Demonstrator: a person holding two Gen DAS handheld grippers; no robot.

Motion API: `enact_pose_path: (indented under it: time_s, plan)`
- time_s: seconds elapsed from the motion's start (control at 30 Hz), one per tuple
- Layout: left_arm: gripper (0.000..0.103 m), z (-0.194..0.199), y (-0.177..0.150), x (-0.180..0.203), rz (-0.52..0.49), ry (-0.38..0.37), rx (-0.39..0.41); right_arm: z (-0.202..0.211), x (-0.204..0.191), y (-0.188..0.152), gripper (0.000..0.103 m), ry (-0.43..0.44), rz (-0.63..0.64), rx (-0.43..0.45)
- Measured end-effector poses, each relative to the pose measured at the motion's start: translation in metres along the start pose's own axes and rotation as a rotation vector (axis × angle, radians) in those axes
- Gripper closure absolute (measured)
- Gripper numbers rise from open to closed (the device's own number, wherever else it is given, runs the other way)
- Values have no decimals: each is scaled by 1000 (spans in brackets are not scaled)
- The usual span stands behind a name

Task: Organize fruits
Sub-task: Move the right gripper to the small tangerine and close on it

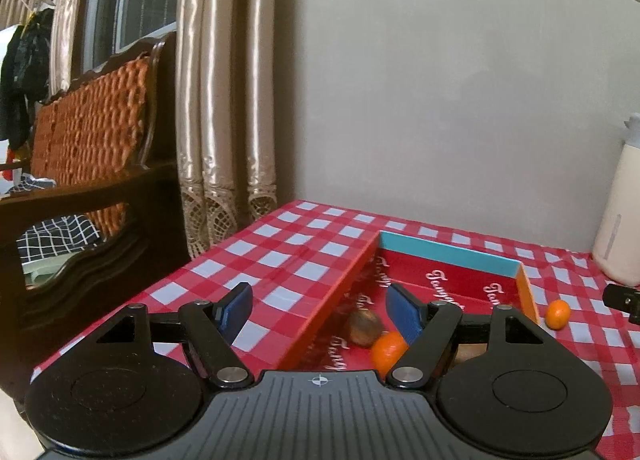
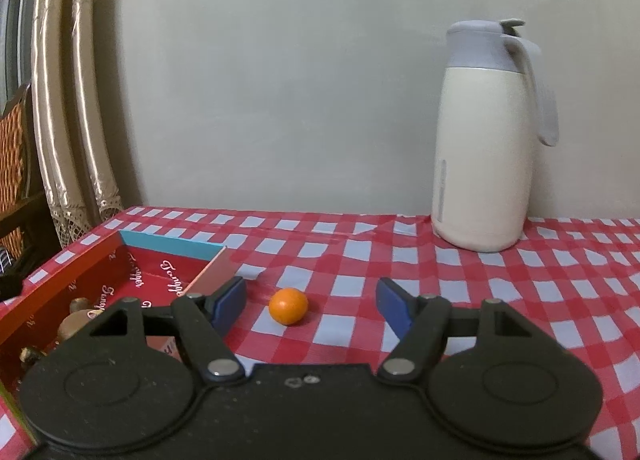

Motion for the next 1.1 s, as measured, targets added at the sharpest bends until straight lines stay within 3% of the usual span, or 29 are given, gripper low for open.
enact_pose_path:
  time_s: [0.5,1.1]
  plan:
    - [30,-22,-16,-64,48,119,-48,-53,-16,-18,37,-16,43,-76]
    - [30,-30,-24,-75,36,134,-76,-90,-17,-20,40,-50,51,-177]
Point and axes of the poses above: each gripper's, at about its wrist camera, not at the fingertips, and z roughly against the way its jaws point, x to its right, y to its top, the point moved 3 cm from there along -z, roughly the way its jaws point, and after that the axes turned 11 degrees about -z, right-handed, at the moved point
